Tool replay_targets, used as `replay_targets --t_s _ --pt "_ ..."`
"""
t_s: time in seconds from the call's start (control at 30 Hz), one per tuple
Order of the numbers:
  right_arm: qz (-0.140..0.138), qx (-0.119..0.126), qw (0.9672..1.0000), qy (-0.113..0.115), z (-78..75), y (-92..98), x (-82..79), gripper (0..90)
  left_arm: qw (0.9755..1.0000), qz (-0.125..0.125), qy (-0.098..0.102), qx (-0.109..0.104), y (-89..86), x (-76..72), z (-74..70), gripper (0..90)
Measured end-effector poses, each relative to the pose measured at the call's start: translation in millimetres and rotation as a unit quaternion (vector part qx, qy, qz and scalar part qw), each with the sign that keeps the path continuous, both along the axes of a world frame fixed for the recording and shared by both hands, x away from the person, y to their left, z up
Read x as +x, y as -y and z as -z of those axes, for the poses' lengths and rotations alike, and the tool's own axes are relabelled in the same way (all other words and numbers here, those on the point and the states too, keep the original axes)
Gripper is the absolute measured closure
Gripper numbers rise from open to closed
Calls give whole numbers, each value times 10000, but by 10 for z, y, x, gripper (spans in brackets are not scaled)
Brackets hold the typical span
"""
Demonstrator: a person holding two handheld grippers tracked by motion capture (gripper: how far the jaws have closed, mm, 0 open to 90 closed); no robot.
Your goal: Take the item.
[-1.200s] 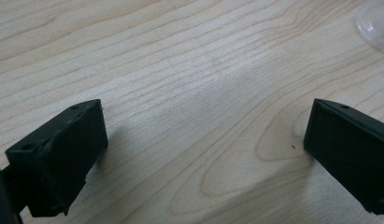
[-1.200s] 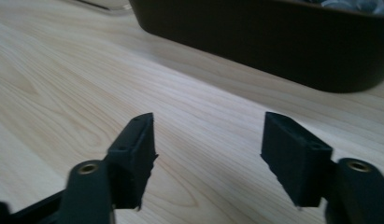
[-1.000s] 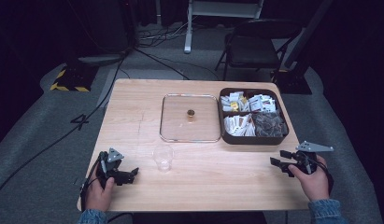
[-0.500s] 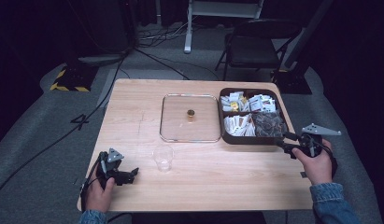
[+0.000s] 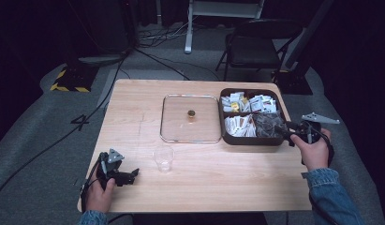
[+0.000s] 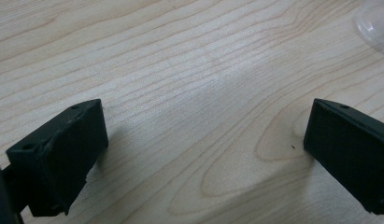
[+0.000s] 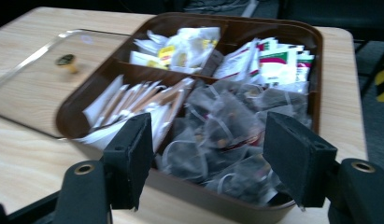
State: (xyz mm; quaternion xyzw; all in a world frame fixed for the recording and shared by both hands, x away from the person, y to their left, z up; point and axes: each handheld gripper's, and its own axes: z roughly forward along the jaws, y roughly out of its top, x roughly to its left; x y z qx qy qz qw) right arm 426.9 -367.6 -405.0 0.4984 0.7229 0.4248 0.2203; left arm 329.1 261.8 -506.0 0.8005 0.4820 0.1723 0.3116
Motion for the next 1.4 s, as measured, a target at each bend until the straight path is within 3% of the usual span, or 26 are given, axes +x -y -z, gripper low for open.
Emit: replay_targets --t_s 0.1,0.2,0.6,0.83,1.03,1.27,1.4 --pt "-1 -137 9999 -92 28 7 104 402 10000 0 0 0 0 0 0 1" --pt "-66 -355 9991 -205 78 -19 221 399 10000 5 -2 4 0 2 -1 1" --pt "-22 -487 9968 -627 276 -196 481 406 10000 13 -3 17 -1 4 -2 1" --pt "83 -706 9944 -788 358 -267 578 410 10000 17 -7 18 0 7 -2 1" --pt "161 -1020 9905 -909 409 -315 644 506 10000 21 -8 21 1 10 -3 0" --pt "164 -1315 9864 -968 445 -337 654 686 10000 21 -9 21 1 10 -3 1" --pt "113 -1299 9873 -912 432 -330 633 729 10000 20 -9 20 1 10 -3 0"
